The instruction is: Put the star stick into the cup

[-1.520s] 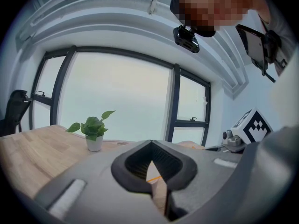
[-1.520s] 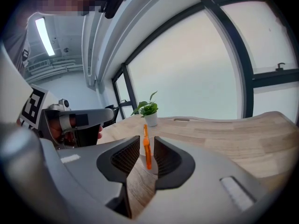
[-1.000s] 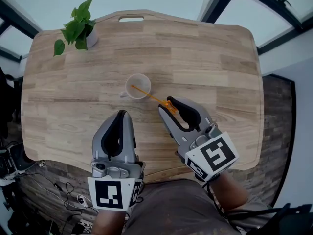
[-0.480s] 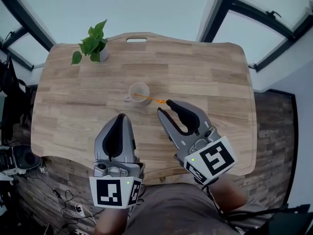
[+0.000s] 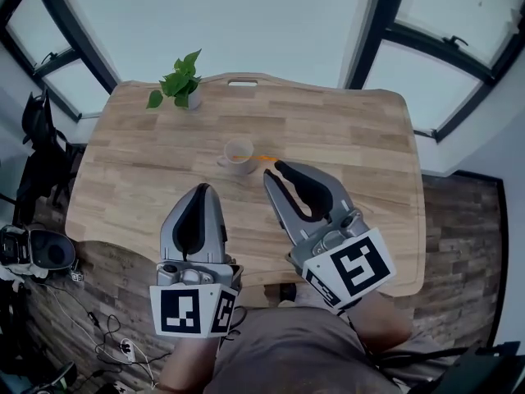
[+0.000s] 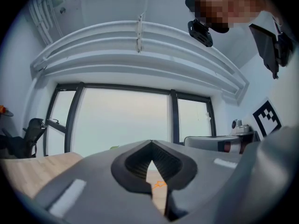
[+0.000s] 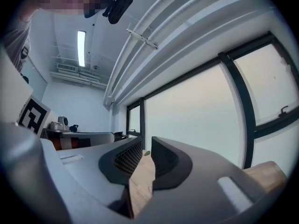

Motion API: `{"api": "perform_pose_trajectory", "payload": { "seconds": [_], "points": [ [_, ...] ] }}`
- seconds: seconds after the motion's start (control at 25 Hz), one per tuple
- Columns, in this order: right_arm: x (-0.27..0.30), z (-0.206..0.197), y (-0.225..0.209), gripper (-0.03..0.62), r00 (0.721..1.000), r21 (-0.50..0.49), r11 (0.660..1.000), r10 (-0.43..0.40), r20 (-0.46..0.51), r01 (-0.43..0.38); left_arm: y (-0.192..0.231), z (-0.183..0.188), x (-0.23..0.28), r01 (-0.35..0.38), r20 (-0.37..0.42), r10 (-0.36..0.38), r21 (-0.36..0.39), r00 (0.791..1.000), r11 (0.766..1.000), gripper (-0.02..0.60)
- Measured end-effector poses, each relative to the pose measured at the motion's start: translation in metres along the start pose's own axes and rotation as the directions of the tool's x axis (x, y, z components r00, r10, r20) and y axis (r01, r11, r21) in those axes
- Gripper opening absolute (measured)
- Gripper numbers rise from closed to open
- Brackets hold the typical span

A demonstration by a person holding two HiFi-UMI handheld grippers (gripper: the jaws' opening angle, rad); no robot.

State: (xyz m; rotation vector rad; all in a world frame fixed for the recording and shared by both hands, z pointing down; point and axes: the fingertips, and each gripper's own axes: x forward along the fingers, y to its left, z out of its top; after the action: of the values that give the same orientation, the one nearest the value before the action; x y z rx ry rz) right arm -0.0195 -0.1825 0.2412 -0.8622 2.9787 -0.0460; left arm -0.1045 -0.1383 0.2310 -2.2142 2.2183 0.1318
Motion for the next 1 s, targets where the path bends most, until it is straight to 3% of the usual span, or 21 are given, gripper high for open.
{"api": "perform_pose_trajectory", "payload": {
  "seconds": [0.36,1.0],
  "points": [
    [-0.015,0.018,0.021,0.029,0.999,-0.014,1.000,-0.014,0.044,0.015,-0.001,0.027,-0.031,-0.039,0.048,0.036,0.057,0.998,0.998,0.002],
    [-0.004,0.022,0.053,0.025,0.994,-0.060,0.993,-0.101,0.049,0.104,0.022,0.036,-0.042,0.057,0.060,-0.060,0.050,0.996,0.997,0.002]
  ]
}}
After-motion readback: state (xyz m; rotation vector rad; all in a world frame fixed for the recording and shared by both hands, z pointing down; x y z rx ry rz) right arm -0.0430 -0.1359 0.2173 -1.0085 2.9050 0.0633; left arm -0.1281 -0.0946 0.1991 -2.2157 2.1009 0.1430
